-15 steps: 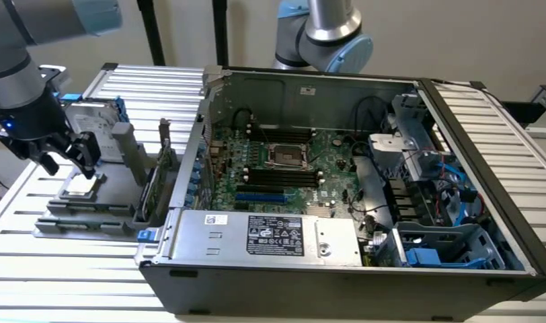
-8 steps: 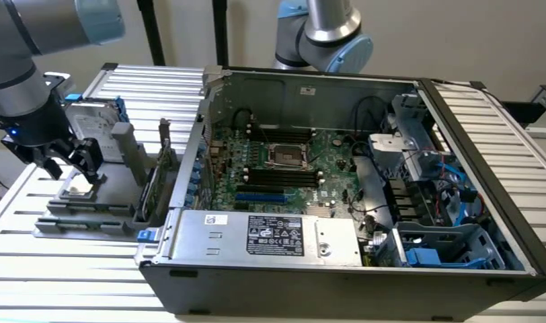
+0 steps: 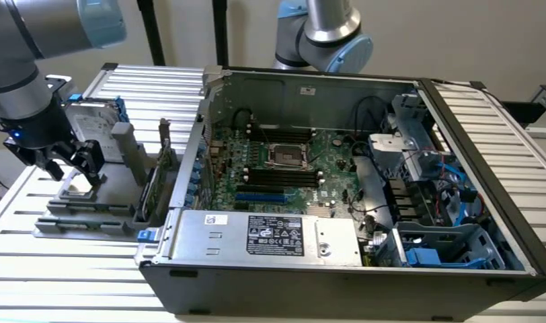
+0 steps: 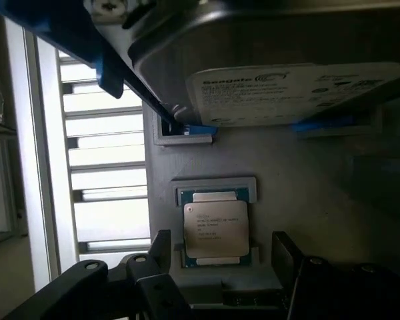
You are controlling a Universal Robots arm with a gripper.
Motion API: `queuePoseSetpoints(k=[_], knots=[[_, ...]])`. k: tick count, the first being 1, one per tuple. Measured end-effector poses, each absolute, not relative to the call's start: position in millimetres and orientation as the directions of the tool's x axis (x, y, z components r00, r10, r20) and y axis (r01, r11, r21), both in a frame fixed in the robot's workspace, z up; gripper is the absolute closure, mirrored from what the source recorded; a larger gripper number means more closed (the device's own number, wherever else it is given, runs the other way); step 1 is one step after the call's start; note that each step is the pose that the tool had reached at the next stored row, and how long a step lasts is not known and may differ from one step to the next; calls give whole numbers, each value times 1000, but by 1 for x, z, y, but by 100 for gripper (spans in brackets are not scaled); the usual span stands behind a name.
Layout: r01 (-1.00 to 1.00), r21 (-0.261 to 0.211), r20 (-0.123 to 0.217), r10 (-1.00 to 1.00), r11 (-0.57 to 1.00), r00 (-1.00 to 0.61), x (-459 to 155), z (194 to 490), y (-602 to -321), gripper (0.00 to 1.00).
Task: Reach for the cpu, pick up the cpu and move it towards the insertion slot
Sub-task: 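Pick up the cpu and move it towards the insertion slot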
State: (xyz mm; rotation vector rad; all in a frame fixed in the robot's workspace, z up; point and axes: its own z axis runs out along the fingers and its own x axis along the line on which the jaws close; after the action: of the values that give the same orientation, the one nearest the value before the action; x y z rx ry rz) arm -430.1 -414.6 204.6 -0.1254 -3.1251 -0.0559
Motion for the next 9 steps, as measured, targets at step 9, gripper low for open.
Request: queuePoseSetpoints(k=[9], knots=[[54,35,15,53,998,-998,-430,201,-413,29]])
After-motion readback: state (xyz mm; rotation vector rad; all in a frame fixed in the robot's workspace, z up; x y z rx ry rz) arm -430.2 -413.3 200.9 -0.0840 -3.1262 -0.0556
